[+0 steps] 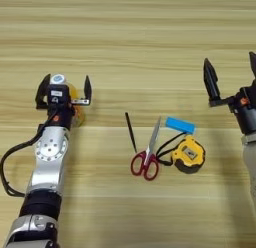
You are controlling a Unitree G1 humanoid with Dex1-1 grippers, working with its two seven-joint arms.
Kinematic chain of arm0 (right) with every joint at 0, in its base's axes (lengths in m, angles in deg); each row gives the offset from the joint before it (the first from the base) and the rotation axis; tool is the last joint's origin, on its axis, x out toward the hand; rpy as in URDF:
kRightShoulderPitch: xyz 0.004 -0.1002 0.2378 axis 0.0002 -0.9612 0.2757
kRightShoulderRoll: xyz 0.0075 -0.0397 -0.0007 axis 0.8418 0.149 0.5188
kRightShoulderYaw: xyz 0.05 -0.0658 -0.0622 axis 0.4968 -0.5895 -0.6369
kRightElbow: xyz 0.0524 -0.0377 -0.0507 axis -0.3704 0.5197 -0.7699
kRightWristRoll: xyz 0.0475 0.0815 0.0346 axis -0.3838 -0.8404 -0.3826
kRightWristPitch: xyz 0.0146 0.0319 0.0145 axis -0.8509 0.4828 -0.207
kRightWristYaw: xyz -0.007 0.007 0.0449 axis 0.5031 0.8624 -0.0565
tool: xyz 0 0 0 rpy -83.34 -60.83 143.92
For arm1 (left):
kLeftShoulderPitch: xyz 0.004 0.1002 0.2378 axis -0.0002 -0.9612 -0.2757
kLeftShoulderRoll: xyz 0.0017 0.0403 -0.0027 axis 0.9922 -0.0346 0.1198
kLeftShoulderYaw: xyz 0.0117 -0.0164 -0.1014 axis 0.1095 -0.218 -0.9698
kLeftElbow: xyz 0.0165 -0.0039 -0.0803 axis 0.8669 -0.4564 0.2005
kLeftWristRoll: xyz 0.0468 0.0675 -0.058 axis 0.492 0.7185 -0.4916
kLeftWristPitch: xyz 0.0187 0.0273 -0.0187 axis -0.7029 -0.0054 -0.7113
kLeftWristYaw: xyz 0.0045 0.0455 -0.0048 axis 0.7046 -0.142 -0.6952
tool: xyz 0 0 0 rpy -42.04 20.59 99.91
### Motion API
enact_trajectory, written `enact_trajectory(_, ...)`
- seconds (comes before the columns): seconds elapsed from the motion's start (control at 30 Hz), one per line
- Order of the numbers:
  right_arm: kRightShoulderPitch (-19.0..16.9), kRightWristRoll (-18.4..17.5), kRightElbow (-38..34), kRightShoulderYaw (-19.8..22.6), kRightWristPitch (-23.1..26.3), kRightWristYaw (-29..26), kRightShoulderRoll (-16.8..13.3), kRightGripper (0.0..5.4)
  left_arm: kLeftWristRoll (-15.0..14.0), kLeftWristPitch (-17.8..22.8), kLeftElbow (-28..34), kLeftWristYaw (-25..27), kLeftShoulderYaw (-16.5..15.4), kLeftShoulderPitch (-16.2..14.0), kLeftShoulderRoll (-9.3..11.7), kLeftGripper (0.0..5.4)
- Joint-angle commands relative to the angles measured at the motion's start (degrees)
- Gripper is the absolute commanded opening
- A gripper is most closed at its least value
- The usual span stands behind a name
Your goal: Move the objects on the table
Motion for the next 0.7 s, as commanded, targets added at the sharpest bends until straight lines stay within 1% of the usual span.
enact_trajectory(0.03,0.0,0.1,0.5,-0.1,0.0,-0.2,-0.1,5.4,-0.2,-0.8,1.9,0.0,-0.2,-0.4,0.0,5.35)
enact_trajectory(0.13,0.1,0.1,0.6,-0.1,0.0,-0.3,-0.1,5.4,-0.2,-1.1,3.2,-0.2,-0.1,-0.6,-0.1,5.35)
enact_trajectory(0.27,0.2,0.1,0.8,-0.1,-0.1,-0.3,-0.2,5.4,1.8,-2.6,4.5,-2.3,-0.5,-0.9,0.2,5.35)
enact_trajectory(0.4,0.3,0.4,1.3,-0.2,-0.1,-0.4,-0.4,5.4,1.0,-2.8,6.9,-2.4,-0.7,-1.3,0.1,5.35)
enact_trajectory(0.7,0.2,1.2,2.9,-0.8,0.7,-1.0,-1.2,5.4,-0.4,0.1,15.0,-1.7,0.1,-3.1,-1.2,5.35)
